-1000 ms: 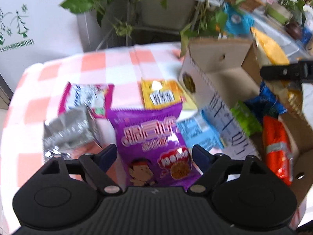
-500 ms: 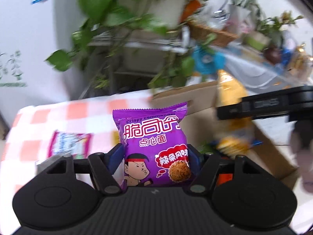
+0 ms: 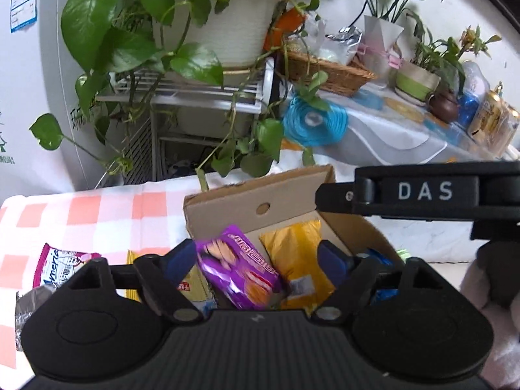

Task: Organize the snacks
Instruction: 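Drop the purple packet into the box with left while right drops yellow bag, then move the left tool over the silver foil packet and grasp it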

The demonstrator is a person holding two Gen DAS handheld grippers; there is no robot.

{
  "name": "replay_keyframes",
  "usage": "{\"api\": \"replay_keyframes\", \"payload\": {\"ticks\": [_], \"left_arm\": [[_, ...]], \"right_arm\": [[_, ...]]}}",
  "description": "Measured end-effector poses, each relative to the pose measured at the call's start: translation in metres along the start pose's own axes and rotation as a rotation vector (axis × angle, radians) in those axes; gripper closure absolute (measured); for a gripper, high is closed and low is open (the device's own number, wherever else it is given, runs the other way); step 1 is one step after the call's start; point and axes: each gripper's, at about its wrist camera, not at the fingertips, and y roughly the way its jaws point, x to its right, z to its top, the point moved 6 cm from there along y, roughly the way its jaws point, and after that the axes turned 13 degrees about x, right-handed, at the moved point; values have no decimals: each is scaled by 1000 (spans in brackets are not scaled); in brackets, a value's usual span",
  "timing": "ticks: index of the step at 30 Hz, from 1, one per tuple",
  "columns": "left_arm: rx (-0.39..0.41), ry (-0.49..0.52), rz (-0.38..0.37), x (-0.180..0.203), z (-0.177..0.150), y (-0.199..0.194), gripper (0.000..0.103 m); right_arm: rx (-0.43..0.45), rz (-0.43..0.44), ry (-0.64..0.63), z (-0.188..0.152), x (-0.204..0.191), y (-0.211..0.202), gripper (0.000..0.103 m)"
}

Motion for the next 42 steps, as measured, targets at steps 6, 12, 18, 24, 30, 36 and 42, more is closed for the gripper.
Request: {"api": "replay_keyframes", "payload": {"ticks": [6,12,18,24,30,36,42], "left_arm": [[-10,17,41,-24,5,-17,14],[-33,1,119,-74,1,-39,11],[-53,-30,205,-125,-6,-59,9],[-23,-126,283,-170,-9,-68,8],[-25,-146,332,-197,-16,-64,7],[-60,-105,342,-206,-31,-49,7],[-84,-103,351,-212,-42,-31,7]], "right_arm": [[9,72,-11,-1,-14,-3,23],[6,170,-80,-7,-42,-3,21],[-28,264,-175,-24,-77,5,20],[-63,334,-240,-41,-106,10,20],[-108,367,-309,-63,-130,19,19],[-164,368,-350,-86,-145,28,19],[-209,343,-369,-107,-151,35,19]]}}
